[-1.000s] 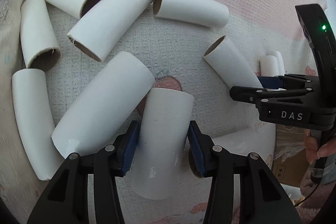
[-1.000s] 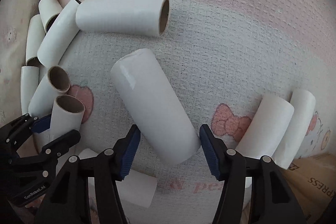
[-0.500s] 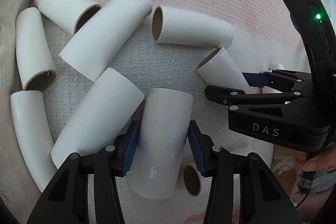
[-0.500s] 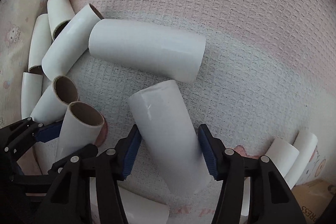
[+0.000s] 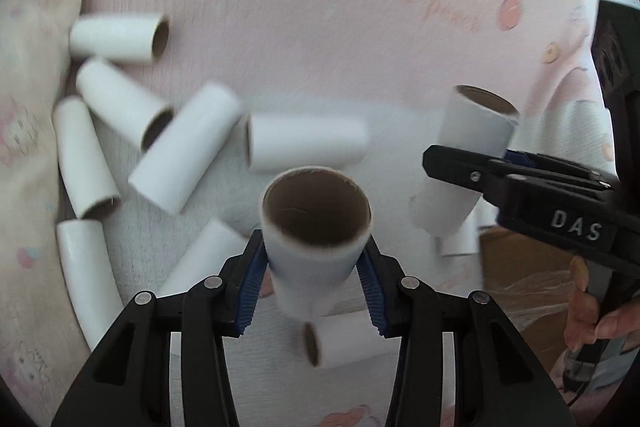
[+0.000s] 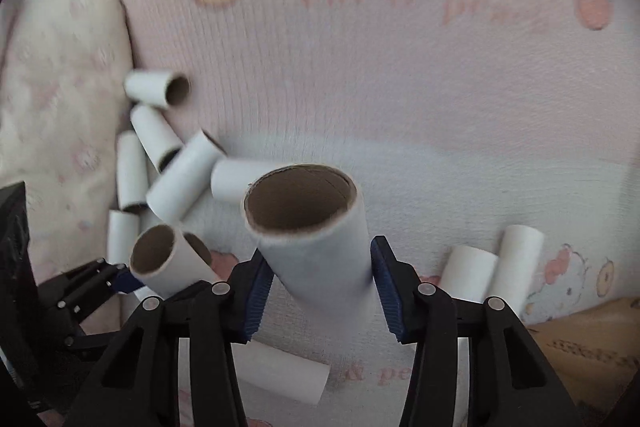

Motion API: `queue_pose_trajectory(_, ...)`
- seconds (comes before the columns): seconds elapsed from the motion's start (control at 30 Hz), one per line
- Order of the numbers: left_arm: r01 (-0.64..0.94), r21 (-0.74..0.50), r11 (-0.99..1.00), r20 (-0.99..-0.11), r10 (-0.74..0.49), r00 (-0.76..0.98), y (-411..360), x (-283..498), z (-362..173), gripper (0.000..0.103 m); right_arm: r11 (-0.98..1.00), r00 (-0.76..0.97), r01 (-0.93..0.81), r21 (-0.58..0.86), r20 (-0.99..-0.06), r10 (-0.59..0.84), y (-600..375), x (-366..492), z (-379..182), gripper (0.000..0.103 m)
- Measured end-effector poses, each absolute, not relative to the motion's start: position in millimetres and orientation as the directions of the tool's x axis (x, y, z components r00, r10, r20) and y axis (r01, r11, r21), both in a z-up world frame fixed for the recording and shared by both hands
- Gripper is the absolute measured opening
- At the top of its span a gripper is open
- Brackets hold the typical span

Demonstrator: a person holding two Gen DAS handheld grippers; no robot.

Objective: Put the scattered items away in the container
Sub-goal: 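Grasp a white cardboard tube with the right tool, then carry the tube with the right tool toward the cardboard box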

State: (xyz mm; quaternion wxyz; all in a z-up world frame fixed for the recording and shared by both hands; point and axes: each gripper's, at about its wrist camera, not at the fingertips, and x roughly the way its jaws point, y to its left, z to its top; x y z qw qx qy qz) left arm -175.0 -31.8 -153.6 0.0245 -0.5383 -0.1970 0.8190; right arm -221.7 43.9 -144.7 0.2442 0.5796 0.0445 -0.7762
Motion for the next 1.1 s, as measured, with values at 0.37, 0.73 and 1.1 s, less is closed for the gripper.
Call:
queue_pose_trajectory(0.37,0.066,-0.299,-0.952,-0.771,0.200,-0.604,23.2,-139.4,-59.6,0.048,-0.878,-0.406,0.397,0.268,-0.806,-0.430,140.3,-176.2,-49.4,0.045)
queue_pose_trajectory(0.73,-0.135,-0.191,-0.972,-0.659,0.228,-0.717,120.0,-121.4,19.3,0.048,-0.908,-0.586,0.268,0.322,-0.694,-0.419,282.0,-115.7,23.2,0.045)
queue_pose_trajectory(1.1,-0.336,-0.155,-0.929,-0.635,0.354,-0.687,203.3,-143.4,48.5,0.048,-0.948,-0.573,0.069,0.310,-0.766,-0.292,386.5,-113.0,3.8,0.045)
